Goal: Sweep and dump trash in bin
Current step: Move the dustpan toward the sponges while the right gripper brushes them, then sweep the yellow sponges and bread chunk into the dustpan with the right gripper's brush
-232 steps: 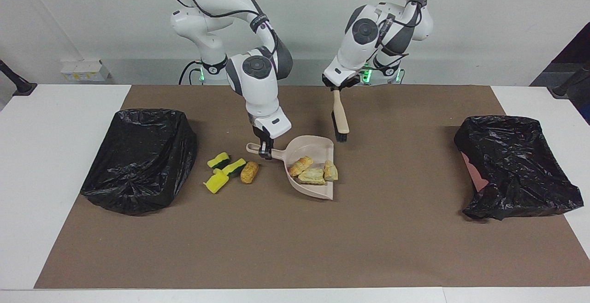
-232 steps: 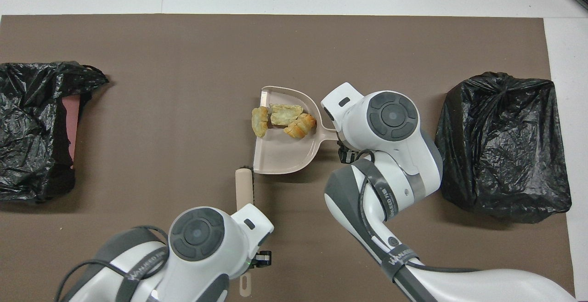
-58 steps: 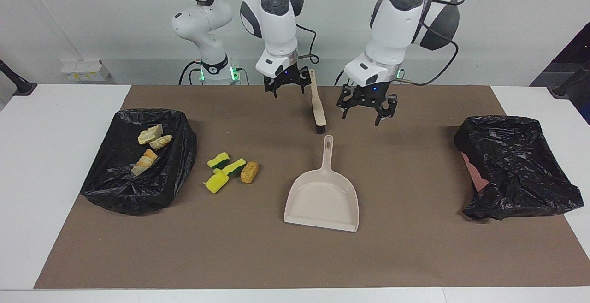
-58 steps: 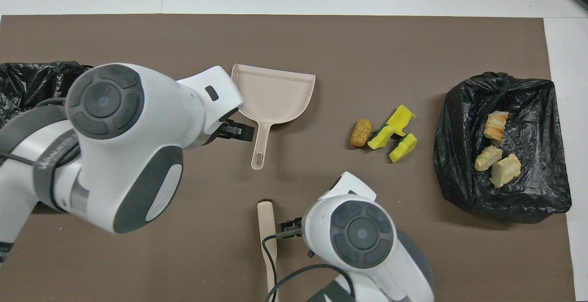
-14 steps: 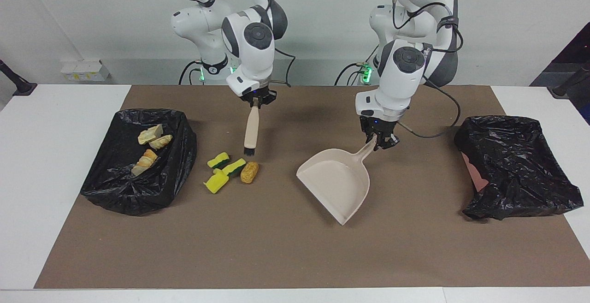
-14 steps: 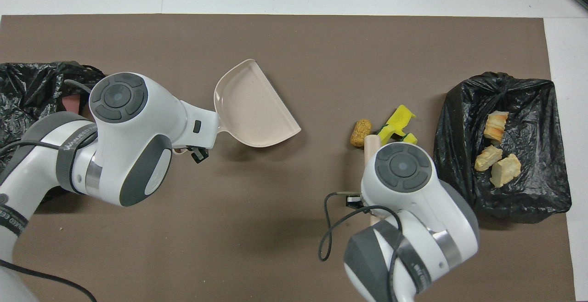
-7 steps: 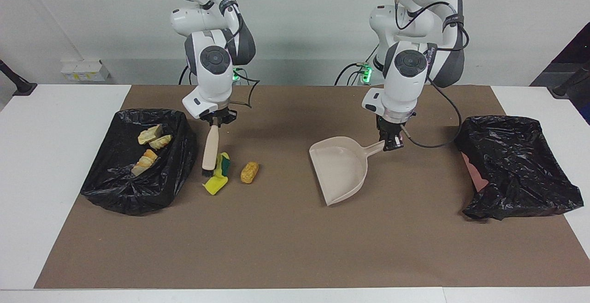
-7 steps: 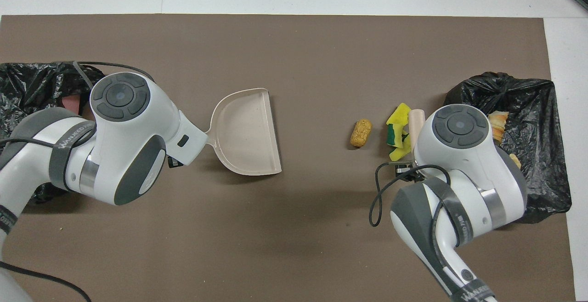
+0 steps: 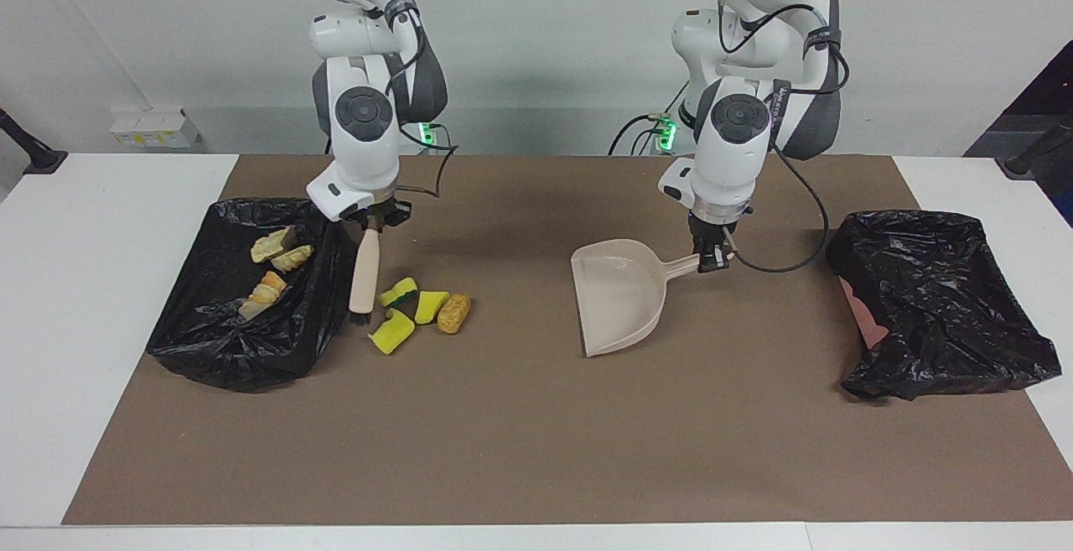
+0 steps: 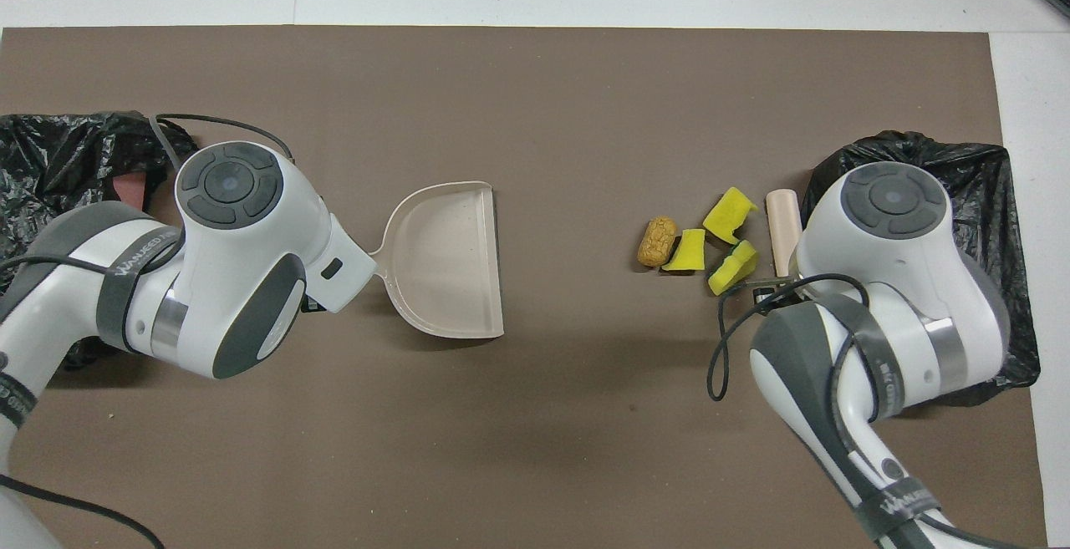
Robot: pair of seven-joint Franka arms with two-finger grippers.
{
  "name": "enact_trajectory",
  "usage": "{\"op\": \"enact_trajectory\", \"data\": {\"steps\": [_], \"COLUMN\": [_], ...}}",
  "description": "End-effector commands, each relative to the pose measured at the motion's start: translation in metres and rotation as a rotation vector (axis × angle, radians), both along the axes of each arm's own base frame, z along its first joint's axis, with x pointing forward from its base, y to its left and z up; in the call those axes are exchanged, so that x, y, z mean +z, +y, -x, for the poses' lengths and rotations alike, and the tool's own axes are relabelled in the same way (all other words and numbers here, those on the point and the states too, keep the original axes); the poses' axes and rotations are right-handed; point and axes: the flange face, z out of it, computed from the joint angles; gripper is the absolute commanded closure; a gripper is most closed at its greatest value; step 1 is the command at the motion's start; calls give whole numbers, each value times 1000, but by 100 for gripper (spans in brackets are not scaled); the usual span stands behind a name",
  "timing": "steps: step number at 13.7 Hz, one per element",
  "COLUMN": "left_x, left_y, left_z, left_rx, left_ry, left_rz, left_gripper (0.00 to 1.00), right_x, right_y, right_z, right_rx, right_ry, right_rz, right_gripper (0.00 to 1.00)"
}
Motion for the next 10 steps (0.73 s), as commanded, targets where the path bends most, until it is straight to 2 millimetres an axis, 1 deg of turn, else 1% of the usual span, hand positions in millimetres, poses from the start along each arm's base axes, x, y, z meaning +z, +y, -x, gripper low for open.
{"op": "enact_trajectory", "data": {"steps": [1, 2, 3, 4, 5, 6, 7, 8, 10], "left_x": [0, -2, -2, -1, -1, -1, -1, -1, -2], "left_y": [1, 1, 1, 1, 0, 0, 0, 0, 0], "left_z": [12, 12, 12, 13, 13, 13, 13, 13, 13], "left_rx": [-31, -30, -30, -29, -29, -28, -28, -28, -28], "left_ry": [0, 1, 1, 1, 1, 1, 1, 1, 2], "left_rz": [-18, -19, -19, -19, -19, -19, -19, -19, -20], "left_gripper": [100, 100, 100, 100, 100, 100, 100, 100, 100], "right_x": [-20, -29, -30, -30, -35, -45, -51, -52, -57], "right_y": [-17, -14, -12, -14, -21, -24, -23, -22, -12], "right_z": [4, 6, 3, 2, 1, 1, -2, -4, -4], "right_rx": [28, 18, 21, 48, 45, 40, 38, 39, 16], "right_ry": [-11, -8, -29, -22, -10, 7, -3, -13, -10], "right_rz": [-40, -71, -104, -154, -211, -243, -253, -256, -288], "right_gripper": [100, 100, 100, 100, 100, 100, 100, 100, 100]}}
